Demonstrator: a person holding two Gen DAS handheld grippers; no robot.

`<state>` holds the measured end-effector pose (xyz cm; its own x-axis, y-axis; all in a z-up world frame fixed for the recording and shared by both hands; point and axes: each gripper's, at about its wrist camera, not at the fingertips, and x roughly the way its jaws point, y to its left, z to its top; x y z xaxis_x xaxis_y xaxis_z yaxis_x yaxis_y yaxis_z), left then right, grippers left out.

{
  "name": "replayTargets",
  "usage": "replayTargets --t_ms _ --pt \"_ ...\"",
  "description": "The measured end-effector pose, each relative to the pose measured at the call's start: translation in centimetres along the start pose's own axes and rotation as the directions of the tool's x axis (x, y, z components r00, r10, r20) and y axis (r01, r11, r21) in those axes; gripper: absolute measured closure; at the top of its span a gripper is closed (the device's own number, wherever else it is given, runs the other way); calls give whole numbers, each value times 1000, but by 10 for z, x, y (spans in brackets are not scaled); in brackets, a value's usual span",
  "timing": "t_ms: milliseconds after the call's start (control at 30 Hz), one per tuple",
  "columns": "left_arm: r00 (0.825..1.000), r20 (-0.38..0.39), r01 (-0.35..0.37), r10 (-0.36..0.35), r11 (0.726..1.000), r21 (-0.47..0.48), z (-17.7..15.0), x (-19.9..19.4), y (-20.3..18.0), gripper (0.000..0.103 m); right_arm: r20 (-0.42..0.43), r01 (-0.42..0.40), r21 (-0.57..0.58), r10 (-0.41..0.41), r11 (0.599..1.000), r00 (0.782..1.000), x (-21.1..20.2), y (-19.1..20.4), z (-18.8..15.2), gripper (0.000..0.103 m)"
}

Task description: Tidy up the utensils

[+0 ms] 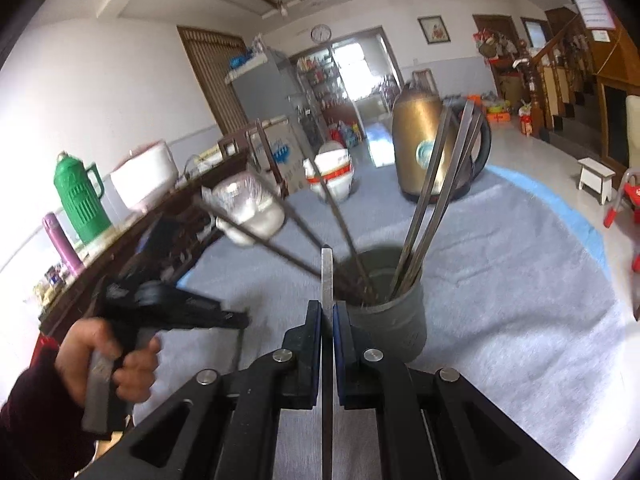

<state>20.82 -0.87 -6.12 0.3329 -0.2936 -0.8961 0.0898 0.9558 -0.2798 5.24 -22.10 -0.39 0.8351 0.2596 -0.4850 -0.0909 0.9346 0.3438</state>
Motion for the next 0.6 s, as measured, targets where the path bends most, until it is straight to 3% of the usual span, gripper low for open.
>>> replayTargets --t_ms 233,600 --pt "980 191 37 -51 996 76 -22 -90 -18 97 127 -20 60 12 998 992 -34 -15 22 97" --pt "937 326 83 -128 985 148 -39 -156 -48 98 210 -36 109 13 993 978 -63 -27 34 97"
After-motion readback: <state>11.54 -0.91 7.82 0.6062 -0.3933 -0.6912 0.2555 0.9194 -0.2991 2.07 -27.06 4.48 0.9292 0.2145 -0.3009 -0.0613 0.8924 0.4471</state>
